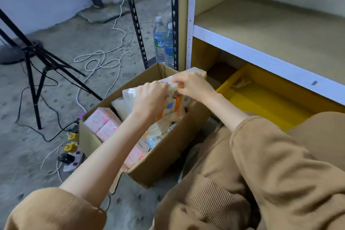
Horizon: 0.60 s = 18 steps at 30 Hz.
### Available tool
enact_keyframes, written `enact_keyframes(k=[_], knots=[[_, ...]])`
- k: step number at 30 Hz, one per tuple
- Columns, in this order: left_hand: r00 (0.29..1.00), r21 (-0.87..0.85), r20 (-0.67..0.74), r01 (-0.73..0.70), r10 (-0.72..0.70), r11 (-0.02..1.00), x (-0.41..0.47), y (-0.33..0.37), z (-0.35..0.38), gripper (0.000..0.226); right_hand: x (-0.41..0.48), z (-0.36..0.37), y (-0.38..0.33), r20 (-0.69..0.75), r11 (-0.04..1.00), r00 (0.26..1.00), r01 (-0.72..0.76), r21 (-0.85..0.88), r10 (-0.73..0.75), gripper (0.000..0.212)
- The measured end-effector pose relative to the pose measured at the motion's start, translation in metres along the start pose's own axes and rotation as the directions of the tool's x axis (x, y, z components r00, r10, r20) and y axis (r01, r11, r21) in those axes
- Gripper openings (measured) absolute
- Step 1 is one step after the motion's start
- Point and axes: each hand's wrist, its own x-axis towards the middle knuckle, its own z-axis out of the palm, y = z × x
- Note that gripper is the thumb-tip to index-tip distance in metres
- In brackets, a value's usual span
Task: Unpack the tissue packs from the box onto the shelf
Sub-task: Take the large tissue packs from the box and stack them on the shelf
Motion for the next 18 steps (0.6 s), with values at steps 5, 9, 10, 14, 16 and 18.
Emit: enact_keyframes(k=[5, 9, 10, 14, 16, 18], knots=[[0.994, -0.073, -0.107, -0.015, 0.007, 0.997, 0.007, 0.005, -0.031, 0.024, -0.005, -0.039, -0.003, -0.122, 1.0, 0.993, -0.013, -0.005, 0.012, 0.034], [0.981, -0.05, -0.181, -0.078, 0.068, 0.996, 0.016, 0.02, -0.056, 0.029, -0.012, -0.07, 0.002, -0.197, 0.999, 0.98, -0.033, -0.023, 0.028, 0.032], [0.978, -0.049, -0.194, -0.09, 0.079, 0.995, 0.019, 0.024, -0.062, 0.03, -0.013, -0.078, 0.004, -0.218, 0.999, 0.975, -0.04, -0.028, 0.033, 0.032], [0.959, -0.065, -0.271, -0.104, 0.083, 0.992, 0.031, 0.041, -0.09, 0.028, -0.02, -0.117, 0.011, -0.285, 0.995, 0.958, -0.056, -0.087, 0.029, 0.031], [0.944, -0.077, -0.317, -0.12, 0.09, 0.99, 0.037, 0.05, -0.103, 0.029, -0.022, -0.138, 0.015, -0.312, 0.991, 0.95, -0.054, -0.119, 0.014, 0.033], [0.933, -0.105, -0.348, -0.137, 0.093, 0.985, 0.047, 0.06, -0.114, 0.028, -0.023, -0.157, 0.021, -0.336, 0.988, 0.942, -0.064, -0.143, 0.012, 0.034]])
